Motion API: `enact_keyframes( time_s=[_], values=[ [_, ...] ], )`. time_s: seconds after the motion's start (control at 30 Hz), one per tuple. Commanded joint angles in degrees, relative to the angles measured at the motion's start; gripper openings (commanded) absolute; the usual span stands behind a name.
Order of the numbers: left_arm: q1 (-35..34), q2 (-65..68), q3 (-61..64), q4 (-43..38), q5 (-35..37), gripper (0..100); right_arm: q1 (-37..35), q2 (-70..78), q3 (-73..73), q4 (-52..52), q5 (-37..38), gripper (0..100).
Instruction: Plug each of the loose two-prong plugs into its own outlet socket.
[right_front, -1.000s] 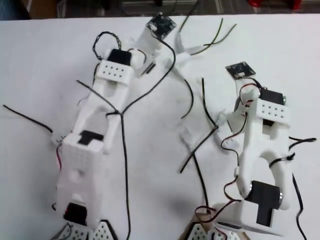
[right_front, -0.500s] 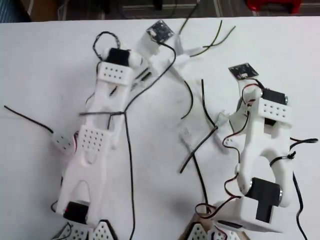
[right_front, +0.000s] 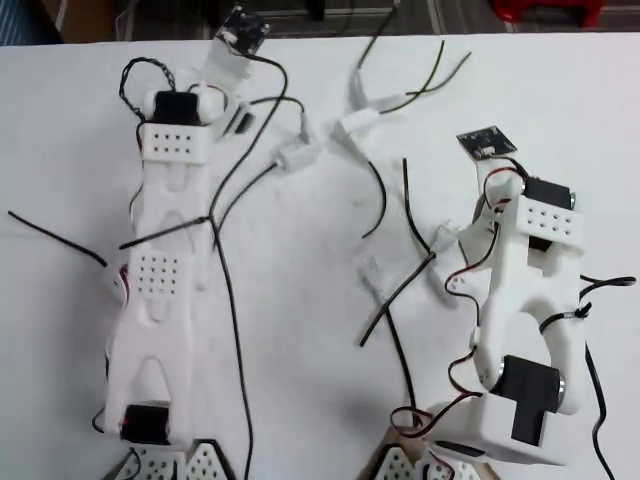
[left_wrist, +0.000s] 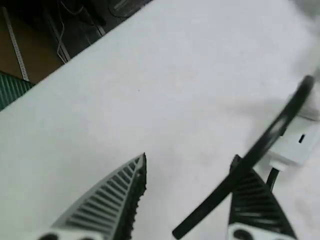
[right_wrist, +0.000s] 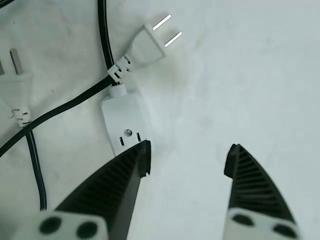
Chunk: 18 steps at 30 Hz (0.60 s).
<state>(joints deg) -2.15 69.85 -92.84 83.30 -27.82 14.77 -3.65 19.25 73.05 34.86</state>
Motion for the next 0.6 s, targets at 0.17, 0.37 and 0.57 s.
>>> enact_keyframes(
  time_s=[0.17, 0.37, 0.57],
  values=[
    [-10.1, -14.2, -2.9, 9.4, 0.4, 29, 0.2, -2.9, -0.5, 0.1, -0.1, 24.3],
    [-16.7, -21.6, -2.9, 18.1, 0.4, 29, 0.2, -2.9, -0.6, 0.1, -0.1, 24.3],
    [-26.3, -27.5, -2.3, 19.5, 4.3, 29, 0.2, -2.9, -0.4, 0.1, -0.1, 24.3]
  ],
)
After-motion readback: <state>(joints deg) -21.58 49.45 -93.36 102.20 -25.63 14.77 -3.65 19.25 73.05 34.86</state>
